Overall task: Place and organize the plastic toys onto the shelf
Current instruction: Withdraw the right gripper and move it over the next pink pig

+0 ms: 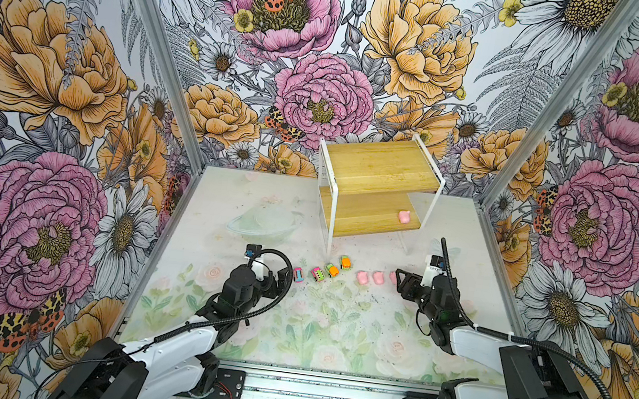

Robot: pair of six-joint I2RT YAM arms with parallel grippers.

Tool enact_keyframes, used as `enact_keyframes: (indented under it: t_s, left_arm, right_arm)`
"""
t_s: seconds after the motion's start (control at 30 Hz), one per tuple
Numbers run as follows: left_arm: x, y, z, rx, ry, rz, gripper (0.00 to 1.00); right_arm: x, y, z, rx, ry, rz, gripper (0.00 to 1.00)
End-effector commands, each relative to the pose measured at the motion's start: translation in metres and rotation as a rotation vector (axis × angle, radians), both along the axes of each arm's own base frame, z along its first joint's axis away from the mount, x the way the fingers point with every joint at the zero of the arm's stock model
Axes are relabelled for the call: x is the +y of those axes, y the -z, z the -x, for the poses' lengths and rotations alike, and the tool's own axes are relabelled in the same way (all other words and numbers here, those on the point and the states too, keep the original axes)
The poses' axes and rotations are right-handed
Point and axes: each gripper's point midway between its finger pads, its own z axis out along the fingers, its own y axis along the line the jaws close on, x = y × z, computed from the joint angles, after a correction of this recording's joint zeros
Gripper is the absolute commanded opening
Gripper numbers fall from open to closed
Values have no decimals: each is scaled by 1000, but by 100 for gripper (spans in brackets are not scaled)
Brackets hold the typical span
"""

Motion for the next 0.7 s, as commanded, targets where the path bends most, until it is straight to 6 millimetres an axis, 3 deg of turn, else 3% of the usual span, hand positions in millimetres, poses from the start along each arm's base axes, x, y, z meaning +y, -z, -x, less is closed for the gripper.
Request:
enact_keyframes:
  t_s: [0.0, 0.67]
  left_arm:
    - [-5, -16, -7, -41, 18, 21, 99]
    - [-4, -15, -5, -35, 13, 24, 99]
  right_arm:
    - [4, -5, -8, -36, 11, -39, 61]
    - [15, 32, -16, 62, -10, 26, 54]
